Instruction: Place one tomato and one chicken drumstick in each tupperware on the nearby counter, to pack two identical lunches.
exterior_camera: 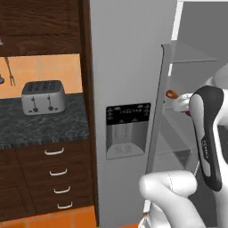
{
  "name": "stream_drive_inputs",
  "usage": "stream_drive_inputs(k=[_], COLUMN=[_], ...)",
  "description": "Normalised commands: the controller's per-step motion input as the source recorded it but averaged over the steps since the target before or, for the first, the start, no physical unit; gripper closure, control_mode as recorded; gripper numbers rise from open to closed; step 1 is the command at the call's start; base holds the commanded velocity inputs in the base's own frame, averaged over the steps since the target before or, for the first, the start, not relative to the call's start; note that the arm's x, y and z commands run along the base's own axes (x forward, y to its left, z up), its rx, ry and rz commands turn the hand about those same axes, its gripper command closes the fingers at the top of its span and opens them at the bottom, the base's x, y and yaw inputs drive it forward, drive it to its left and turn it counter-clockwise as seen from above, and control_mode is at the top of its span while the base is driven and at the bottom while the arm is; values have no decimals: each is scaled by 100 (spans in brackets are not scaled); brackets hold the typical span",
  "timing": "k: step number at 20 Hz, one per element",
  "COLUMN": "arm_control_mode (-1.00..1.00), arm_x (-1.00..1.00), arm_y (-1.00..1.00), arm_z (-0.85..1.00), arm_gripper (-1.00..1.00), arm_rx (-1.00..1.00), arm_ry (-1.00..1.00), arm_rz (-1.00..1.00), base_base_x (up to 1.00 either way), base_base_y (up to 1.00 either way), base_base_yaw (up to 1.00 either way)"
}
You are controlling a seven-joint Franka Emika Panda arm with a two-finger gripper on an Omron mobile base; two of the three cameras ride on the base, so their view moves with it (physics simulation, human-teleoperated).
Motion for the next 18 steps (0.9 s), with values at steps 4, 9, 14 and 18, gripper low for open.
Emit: stream_drive_inputs(k=[4, 9, 14, 18], arm_control_mode=[100, 100, 100, 100], arm_x=[0, 0, 0, 0], arm_y=[0, 0, 0, 0], arm_z=[0, 0, 0, 0], arm_gripper=[100, 100, 100, 100], arm_rx=[0, 0, 0, 0], arm_ry=[0, 0, 0, 0], arm_rz=[0, 0, 0, 0], base_base_x=[-38, 4, 35, 51], base_base_y=[100, 100, 100, 100], base_base_yaw=[0, -5, -5, 0])
